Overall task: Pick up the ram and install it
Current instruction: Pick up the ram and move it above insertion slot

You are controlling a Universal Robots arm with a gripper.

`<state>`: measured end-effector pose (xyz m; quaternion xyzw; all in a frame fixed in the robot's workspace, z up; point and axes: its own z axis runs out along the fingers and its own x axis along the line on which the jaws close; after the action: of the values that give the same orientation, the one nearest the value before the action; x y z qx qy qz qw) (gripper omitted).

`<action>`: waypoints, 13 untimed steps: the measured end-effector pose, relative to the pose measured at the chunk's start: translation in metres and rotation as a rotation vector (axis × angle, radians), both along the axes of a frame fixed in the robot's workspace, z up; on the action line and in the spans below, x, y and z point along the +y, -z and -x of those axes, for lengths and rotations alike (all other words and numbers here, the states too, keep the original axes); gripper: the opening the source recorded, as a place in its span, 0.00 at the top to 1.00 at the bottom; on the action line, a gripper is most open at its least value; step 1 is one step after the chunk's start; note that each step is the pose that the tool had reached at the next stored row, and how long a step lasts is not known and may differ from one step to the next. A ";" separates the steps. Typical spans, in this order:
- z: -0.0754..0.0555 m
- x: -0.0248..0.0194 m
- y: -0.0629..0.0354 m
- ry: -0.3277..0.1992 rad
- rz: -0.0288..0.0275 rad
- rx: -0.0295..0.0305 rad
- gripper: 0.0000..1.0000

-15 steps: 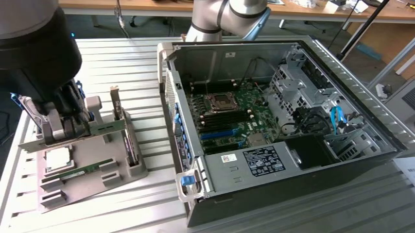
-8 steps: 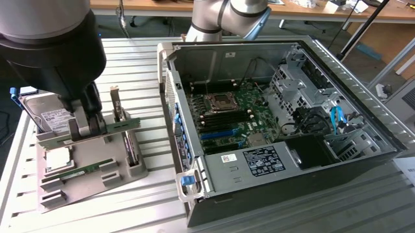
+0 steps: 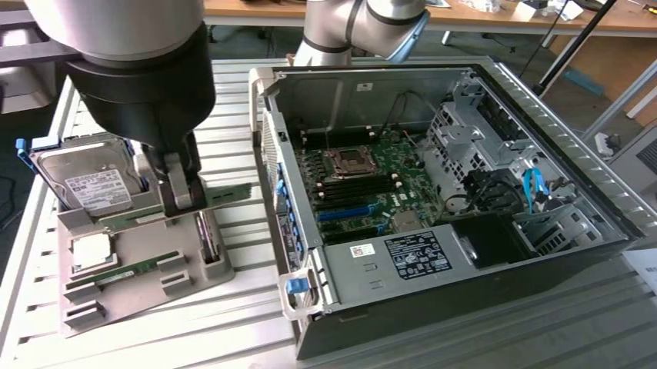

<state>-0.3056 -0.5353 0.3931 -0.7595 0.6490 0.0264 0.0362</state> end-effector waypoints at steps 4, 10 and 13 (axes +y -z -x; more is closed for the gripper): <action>-0.016 0.0000 0.0000 0.000 0.0000 0.0015 0.87; -0.034 0.0000 0.0000 0.000 0.0000 0.0026 0.87; -0.044 0.0000 0.0000 0.000 0.0000 0.0034 0.87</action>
<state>-0.2616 -0.5353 0.3931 -0.7594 0.6491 0.0276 0.0351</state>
